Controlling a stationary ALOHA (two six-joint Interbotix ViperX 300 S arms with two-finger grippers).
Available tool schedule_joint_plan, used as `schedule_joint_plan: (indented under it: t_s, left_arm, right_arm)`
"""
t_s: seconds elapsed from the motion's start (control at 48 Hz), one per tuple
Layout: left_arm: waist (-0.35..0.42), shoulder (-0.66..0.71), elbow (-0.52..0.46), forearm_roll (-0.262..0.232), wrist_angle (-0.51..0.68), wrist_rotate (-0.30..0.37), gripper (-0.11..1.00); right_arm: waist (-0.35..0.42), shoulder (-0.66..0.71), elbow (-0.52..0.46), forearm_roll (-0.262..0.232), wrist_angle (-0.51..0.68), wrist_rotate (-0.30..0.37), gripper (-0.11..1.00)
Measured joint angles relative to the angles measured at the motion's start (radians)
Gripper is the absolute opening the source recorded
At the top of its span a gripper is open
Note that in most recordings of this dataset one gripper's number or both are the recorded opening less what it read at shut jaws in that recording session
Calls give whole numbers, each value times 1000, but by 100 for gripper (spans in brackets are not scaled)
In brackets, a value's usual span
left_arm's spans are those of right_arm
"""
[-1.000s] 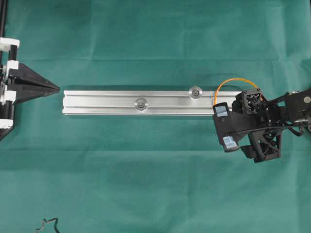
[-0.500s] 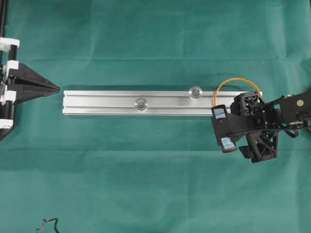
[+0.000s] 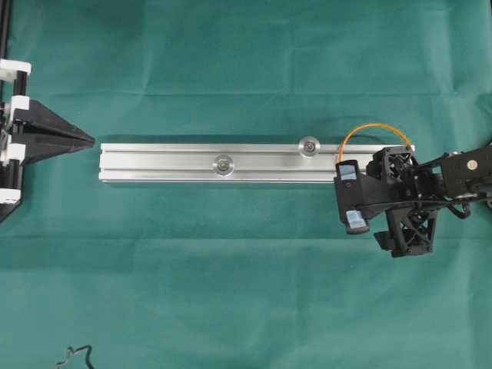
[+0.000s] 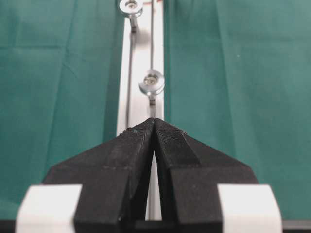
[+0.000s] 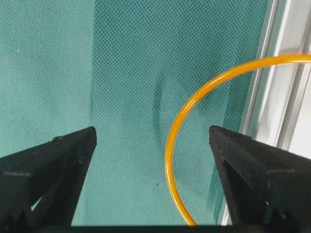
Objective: Hook the rubber onto the shaft.
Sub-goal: 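Close the right gripper on the orange band and lift it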
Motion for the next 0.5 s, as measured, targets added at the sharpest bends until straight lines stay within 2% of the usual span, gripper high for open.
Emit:
schedule_joint_plan:
  t_s: [0.417,0.5]
  left_arm:
    - [-2,0,0,2,0,0,0]
    - [0,0,0,2,0,0,0]
  right_arm:
    - [0,2,6,0,0,3,95]
    - [0,9,5,0,0,2,92]
